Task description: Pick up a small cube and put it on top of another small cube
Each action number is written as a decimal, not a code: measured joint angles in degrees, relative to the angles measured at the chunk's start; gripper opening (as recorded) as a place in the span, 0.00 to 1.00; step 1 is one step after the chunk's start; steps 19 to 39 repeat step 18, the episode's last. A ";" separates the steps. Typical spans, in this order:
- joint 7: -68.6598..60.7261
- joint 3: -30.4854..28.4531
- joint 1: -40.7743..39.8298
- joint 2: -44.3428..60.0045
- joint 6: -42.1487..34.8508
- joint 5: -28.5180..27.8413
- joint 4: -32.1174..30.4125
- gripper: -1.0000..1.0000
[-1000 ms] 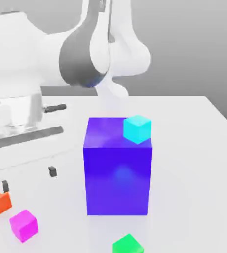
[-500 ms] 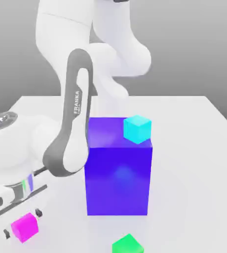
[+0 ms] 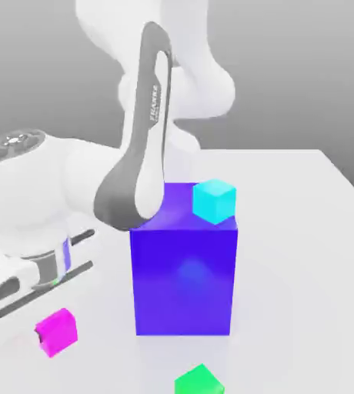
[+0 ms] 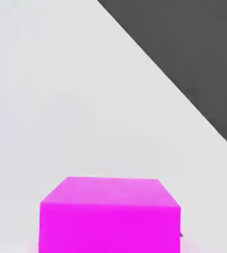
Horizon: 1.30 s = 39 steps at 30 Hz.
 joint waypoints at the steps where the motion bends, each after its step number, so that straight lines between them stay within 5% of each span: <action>1: 2.39 0.26 1.49 -0.32 -0.49 -0.57 0.27 0.00; 10: 23.56 3.01 14.28 -2.93 -4.57 -5.63 2.67 0.00; 14: 22.43 5.80 13.73 3.39 0.77 -1.75 3.41 0.00; 15: 21.79 6.52 13.23 4.94 2.12 -0.76 3.53 1.00; 39: 21.79 6.52 13.23 4.94 2.12 -0.76 3.53 1.00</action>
